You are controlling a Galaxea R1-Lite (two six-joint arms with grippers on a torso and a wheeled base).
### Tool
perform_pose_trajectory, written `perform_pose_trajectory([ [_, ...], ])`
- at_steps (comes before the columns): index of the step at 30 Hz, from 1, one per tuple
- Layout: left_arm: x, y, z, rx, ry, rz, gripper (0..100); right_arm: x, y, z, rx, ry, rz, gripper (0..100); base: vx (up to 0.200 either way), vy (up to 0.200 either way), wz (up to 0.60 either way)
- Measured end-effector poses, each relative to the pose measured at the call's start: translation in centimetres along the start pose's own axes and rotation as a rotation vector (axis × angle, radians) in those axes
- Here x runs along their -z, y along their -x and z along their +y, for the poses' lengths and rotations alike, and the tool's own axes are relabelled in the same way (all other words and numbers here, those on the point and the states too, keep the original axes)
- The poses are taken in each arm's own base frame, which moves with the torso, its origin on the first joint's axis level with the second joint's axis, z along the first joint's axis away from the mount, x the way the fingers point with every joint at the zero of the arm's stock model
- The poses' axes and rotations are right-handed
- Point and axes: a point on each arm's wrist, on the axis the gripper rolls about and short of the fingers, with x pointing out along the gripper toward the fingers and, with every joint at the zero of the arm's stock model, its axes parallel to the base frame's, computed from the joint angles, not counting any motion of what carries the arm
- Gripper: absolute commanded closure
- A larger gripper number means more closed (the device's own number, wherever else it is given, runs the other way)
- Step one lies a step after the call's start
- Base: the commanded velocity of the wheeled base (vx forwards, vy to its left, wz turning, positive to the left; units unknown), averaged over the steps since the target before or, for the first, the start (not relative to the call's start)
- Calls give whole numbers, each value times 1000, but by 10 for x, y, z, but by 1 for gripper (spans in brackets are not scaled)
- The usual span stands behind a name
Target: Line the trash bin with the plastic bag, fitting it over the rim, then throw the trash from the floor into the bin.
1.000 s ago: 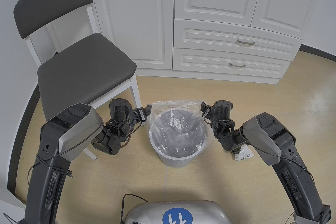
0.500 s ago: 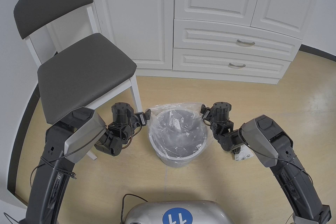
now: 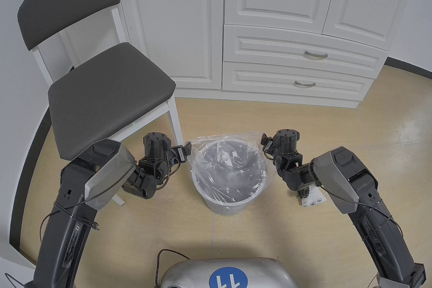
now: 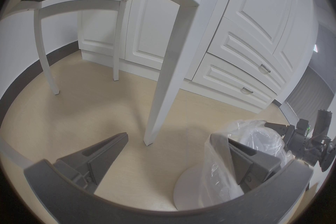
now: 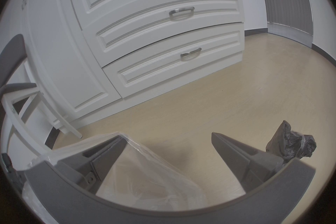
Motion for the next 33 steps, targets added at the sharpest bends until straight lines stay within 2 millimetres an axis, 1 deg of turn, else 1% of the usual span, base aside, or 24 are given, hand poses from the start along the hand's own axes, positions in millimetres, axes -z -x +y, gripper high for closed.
perform_pose_trajectory([
  [6,-2,-2,2,-6,2,-8,0,-6,-1,-1,31,-62,68,0,0,0,0],
  [12,-2,-3,3,-15,2,0,0,-6,4,-6,108,-113,252,0,0,0,0],
  [15,1,-2,5,-30,-3,34,0,-11,7,-6,121,-135,308,0,0,0,0],
  [18,6,-2,8,-48,-10,74,0,-16,7,-5,114,-152,314,0,0,0,0],
  [25,7,2,13,-64,-19,102,0,-25,8,-3,107,-177,299,0,0,0,0],
  [29,7,9,16,-74,-27,145,0,-28,8,-1,105,-183,290,0,0,0,0],
  [33,2,20,20,-71,-47,198,0,-30,9,2,100,-185,282,0,0,0,0],
])
